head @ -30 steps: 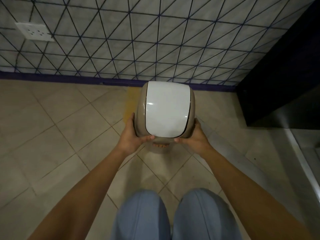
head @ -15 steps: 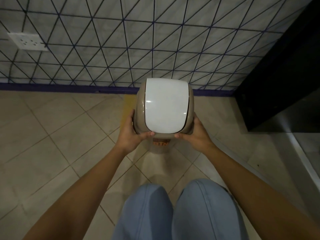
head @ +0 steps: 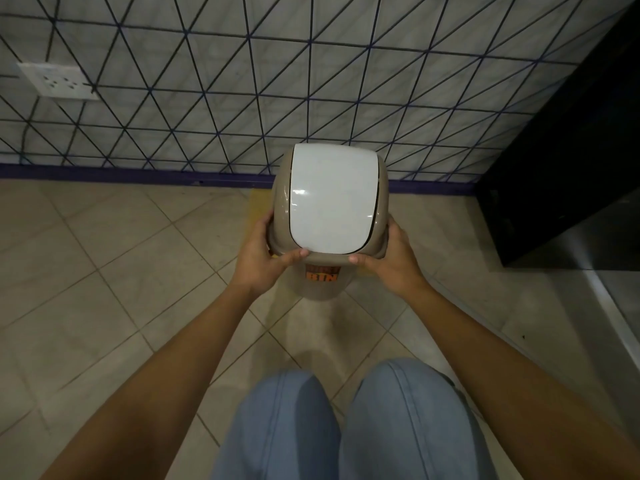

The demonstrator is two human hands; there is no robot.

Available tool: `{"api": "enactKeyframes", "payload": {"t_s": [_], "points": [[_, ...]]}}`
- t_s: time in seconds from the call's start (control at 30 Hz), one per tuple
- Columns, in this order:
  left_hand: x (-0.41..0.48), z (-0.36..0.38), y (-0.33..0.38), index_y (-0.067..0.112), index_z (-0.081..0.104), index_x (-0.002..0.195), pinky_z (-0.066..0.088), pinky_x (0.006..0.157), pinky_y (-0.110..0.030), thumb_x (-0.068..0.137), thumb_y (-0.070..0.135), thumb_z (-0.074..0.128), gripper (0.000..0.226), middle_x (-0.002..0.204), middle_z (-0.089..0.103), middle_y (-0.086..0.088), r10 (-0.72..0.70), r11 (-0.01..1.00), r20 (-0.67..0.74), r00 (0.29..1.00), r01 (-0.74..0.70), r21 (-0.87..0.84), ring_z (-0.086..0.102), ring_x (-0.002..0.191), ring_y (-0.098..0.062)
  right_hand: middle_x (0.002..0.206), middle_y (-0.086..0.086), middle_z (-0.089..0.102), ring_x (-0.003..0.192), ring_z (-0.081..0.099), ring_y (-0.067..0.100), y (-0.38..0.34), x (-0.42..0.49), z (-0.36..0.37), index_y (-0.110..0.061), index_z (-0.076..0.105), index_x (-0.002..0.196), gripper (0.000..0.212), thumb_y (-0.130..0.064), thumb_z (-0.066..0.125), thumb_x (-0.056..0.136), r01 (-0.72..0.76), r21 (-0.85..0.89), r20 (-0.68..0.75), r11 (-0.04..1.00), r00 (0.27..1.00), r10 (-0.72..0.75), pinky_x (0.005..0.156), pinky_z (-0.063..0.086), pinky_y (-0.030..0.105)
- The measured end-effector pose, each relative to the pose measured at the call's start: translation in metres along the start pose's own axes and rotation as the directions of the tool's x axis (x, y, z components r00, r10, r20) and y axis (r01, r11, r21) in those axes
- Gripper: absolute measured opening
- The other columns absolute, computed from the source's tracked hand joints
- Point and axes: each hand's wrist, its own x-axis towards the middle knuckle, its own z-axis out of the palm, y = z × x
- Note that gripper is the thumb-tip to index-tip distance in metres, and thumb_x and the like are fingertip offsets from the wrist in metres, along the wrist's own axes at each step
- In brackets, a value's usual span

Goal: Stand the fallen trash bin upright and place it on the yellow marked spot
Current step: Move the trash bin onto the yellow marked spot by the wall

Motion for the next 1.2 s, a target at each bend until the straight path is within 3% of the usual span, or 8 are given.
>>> {"api": "enactKeyframes", "payload": {"t_s": [0.07, 0.13, 0.33, 0.47, 0.97, 1.2], "points": [[-0.003, 0.001, 0.002, 0.022, 0.033, 0.141, 0.041, 0.093, -0.022, 0.064, 0.041, 0.081, 0.093, 0.132, 0.041, 0.004, 0.05, 0.992, -0.054, 0.997, -0.044, 0.116, 0.041, 0.113, -0.003, 0.146, 0.007, 0.034, 0.135, 0.034, 0.018, -0.003, -0.004, 0.001, -0.023, 0.022, 0.148, 0.111, -0.024, 0.088, 0.058, 0.025, -0.079, -0.06, 0.997, 0.998, -0.03, 0.109, 0.036, 0.037], [-0.006, 0.002, 0.005, 0.023, 0.03, 0.142, 0.038, 0.092, -0.018, 0.062, 0.046, 0.081, 0.098, 0.132, 0.04, 0.006, 0.114, 0.976, -0.08, 0.99, -0.097, 0.193, 0.039, 0.114, -0.001, 0.152, 0.007, 0.027, 0.14, 0.027, 0.02, -0.006, -0.008, 0.003, -0.02, 0.014, 0.15, 0.115, -0.023, 0.086, 0.061, 0.055, -0.149, -0.086, 0.987, 0.994, -0.068, 0.112, 0.034, 0.042], [-0.007, 0.004, 0.01, 0.022, 0.011, 0.149, 0.04, 0.104, -0.041, 0.064, 0.042, 0.081, 0.112, 0.148, 0.034, -0.005, 0.233, 0.909, 0.009, 0.972, -0.221, 0.353, 0.034, 0.131, -0.021, 0.161, 0.007, 0.004, 0.146, 0.014, 0.024, -0.012, -0.012, 0.003, -0.019, 0.001, 0.151, 0.113, -0.022, 0.08, 0.07, 0.122, -0.34, -0.036, 0.932, 0.989, -0.143, 0.112, 0.03, 0.044], [0.001, 0.003, 0.012, 0.022, 0.011, 0.149, 0.037, 0.106, -0.04, 0.064, 0.034, 0.082, 0.112, 0.149, 0.032, -0.008, 0.225, 0.901, 0.027, 0.974, -0.219, 0.374, 0.03, 0.133, -0.021, 0.161, 0.008, 0.002, 0.146, 0.015, 0.026, -0.017, -0.005, 0.005, -0.018, 0.002, 0.151, 0.11, -0.021, 0.079, 0.072, 0.134, -0.398, -0.046, 0.908, 0.985, -0.165, 0.107, 0.035, 0.043], [0.032, 0.006, 0.011, 0.024, 0.012, 0.148, 0.037, 0.103, -0.04, 0.064, 0.03, 0.083, 0.11, 0.147, 0.034, -0.008, 0.217, 0.916, 0.004, 0.976, -0.205, 0.346, 0.032, 0.134, -0.022, 0.16, 0.009, 0.005, 0.147, 0.01, 0.028, -0.02, 0.027, 0.005, -0.019, 0.005, 0.151, 0.108, -0.02, 0.078, 0.072, 0.121, -0.401, -0.082, 0.908, 0.983, -0.167, 0.112, 0.032, 0.052], [0.049, 0.006, 0.016, 0.022, 0.014, 0.148, 0.037, 0.107, -0.041, 0.064, 0.025, 0.084, 0.109, 0.149, 0.034, -0.004, 0.197, 0.938, -0.005, 0.98, -0.187, 0.292, 0.031, 0.136, -0.02, 0.16, 0.008, 0.006, 0.147, 0.012, 0.027, -0.023, 0.046, 0.005, -0.02, 0.006, 0.151, 0.107, -0.017, 0.078, 0.072, 0.125, -0.38, -0.087, 0.917, 0.982, -0.17, 0.112, 0.032, 0.049]]}}
